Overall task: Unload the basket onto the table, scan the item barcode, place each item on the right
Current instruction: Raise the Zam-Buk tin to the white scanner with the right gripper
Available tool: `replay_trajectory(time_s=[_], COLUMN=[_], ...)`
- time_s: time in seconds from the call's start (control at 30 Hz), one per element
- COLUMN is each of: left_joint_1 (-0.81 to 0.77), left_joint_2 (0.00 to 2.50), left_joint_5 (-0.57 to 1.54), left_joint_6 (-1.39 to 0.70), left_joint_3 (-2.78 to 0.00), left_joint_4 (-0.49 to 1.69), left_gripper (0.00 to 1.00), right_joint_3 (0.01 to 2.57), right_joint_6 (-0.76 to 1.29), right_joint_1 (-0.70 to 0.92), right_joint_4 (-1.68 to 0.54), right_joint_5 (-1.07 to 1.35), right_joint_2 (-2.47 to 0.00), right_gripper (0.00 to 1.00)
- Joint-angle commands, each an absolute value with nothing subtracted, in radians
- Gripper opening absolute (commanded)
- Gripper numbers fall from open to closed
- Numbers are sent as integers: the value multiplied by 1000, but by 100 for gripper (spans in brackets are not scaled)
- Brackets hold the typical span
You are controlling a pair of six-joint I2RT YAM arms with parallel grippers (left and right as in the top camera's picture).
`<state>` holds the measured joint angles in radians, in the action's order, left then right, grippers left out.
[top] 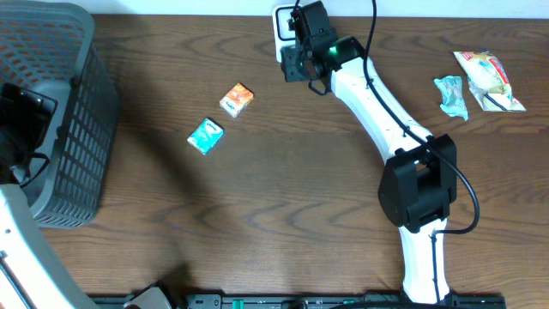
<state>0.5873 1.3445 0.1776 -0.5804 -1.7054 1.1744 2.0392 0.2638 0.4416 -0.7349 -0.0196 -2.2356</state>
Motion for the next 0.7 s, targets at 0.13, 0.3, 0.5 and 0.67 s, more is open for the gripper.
replay_trajectory(time_s=[0.13, 0.3, 0.5, 0.67], left_joint_1=[591, 591, 591, 591], left_joint_2=[1338, 1338, 1338, 1338], left_joint_5=[173, 173, 173, 173], left_joint_6=[-589, -589, -589, -589], left_joint_3=[-1719, -1719, -1719, -1719], left_joint_4=[1176, 1176, 1176, 1176], left_gripper=[98, 97, 98, 98], right_joint_3=[2056, 2055, 2055, 2055], right_joint_6=[264, 242, 230, 223], right_joint_1=[439, 430, 421, 417], right_joint_4=[-553, -407, -138, 27], right_joint_5=[-63, -73, -88, -153], right_joint_2=[-2207, -2225, -2318, -2392], right_gripper=[43, 43, 46, 48])
